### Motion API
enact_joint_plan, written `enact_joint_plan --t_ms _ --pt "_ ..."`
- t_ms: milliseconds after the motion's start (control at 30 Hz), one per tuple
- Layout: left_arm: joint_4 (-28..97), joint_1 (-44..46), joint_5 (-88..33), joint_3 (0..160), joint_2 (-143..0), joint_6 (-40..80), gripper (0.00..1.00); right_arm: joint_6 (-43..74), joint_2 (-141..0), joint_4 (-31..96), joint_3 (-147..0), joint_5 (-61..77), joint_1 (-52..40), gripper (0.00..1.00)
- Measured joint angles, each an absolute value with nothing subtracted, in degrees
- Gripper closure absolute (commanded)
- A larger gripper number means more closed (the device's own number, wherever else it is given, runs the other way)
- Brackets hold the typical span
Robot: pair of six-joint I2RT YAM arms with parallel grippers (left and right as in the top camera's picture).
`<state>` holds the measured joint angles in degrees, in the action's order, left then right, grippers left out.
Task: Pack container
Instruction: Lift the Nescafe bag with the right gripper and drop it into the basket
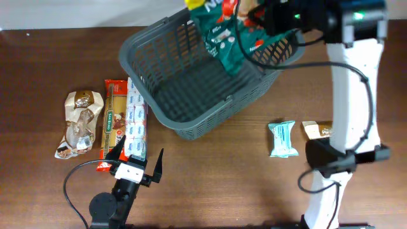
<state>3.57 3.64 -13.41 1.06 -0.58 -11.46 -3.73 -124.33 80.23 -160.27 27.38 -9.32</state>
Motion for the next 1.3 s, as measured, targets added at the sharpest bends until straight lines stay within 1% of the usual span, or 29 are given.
enact_joint_plan --t_ms 167,400,467,533,600,767,900,1067,1133,1233,1300 --pt "3.57 3.64 -13.41 1.06 -0.58 -11.46 0.01 -5.21 -130.43 83.64 -159.94 25.3 -9.96 0.96" --pt "3.57 3.64 -13.41 1.06 -0.58 -11.46 0.01 -6.26 -133.56 85.25 -159.7 24.64 -11.33 0.96" --pt "3.57 3.64 -13.41 1.06 -0.58 -11.46 0.01 -6.39 -133.56 85.32 -159.52 24.67 -11.75 0.88" --pt "3.57 3.64 -13.41 1.06 -0.58 -11.46 0.01 -6.52 -133.58 85.3 -159.5 24.64 -11.97 0.75" --pt "3.57 3.64 -13.41 1.06 -0.58 -11.46 0.01 -6.72 -133.58 85.25 -159.46 24.67 -12.12 0.69" --pt "3.57 3.64 -13.41 1.06 -0.58 -11.46 0.01 -6.61 -133.58 84.38 -159.48 25.12 -12.14 0.48" --pt "3.57 3.64 -13.41 1.06 -0.58 -11.46 0.01 -6.68 -133.43 84.44 -159.48 25.52 -12.08 0.44" --pt "3.57 3.64 -13.41 1.06 -0.58 -11.46 0.01 -6.59 -129.82 84.51 -159.48 25.47 -10.79 0.41" --pt "3.57 3.64 -13.41 1.06 -0.58 -11.46 0.01 -6.66 -125.78 84.88 -159.48 25.04 -8.32 0.4" --pt "3.57 3.64 -13.41 1.06 -0.58 -11.46 0.01 -6.68 -119.57 85.27 -159.48 24.86 -1.89 0.4" --pt "3.57 3.64 -13.41 1.06 -0.58 -11.46 0.01 -6.68 -115.39 85.65 -159.61 24.62 5.21 0.39"
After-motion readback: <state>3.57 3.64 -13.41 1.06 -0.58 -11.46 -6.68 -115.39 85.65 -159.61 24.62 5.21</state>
